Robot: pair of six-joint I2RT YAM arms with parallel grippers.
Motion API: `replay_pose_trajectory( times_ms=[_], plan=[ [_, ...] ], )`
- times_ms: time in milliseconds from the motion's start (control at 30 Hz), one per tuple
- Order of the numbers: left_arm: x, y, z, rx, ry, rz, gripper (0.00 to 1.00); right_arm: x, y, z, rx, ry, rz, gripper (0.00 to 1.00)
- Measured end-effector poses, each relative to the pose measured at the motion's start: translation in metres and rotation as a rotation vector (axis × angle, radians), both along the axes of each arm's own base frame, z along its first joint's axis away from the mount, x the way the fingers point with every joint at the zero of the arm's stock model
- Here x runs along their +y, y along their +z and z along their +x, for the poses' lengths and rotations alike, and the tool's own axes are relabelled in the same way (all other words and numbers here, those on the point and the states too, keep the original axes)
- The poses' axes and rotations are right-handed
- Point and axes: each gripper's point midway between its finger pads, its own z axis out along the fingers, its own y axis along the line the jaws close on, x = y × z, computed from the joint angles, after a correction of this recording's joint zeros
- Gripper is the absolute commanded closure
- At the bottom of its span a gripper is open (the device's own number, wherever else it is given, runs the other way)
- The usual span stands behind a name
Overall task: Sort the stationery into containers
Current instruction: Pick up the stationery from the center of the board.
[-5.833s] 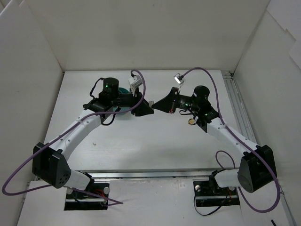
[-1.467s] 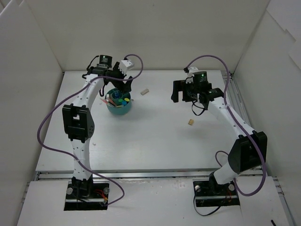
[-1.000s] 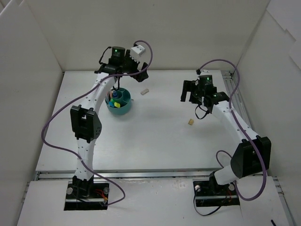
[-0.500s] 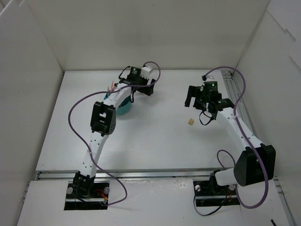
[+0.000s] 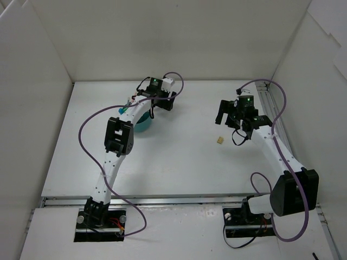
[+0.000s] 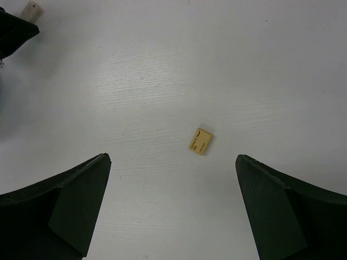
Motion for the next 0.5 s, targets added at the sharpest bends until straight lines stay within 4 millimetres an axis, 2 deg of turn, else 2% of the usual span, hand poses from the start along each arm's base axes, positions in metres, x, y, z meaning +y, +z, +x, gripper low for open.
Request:
replay_pose_trajectory(
  times_ms=[133,267,300,333,433,500],
  plan=[
    [0.001,0.0,-0.009,0.038,-0.023,0.014,0.33,-0.003,0.002,-0.002,-0.001,-0.011,0.009,0.02],
    [-0.004,0.018,-0.01,0.03,-0.051,-0.008,0.36,-0.007,0.008,-0.004,-0.013,-0.023,0.017,0.02],
    [-0.005,0.02,-0.01,0.026,-0.055,-0.013,0.42,-0.008,0.01,-0.004,-0.019,-0.027,0.02,0.02],
    [-0.006,0.021,-0.01,0.025,-0.056,-0.018,0.43,-0.009,0.012,-0.005,-0.024,-0.03,0.022,0.02],
    [-0.009,0.015,-0.005,0.039,-0.047,-0.024,0.42,-0.011,0.02,-0.008,-0.04,-0.038,0.027,0.02],
    [-0.007,0.004,-0.009,0.064,-0.038,-0.016,0.41,-0.013,0.025,-0.01,-0.052,-0.043,0.03,0.02]
  ],
)
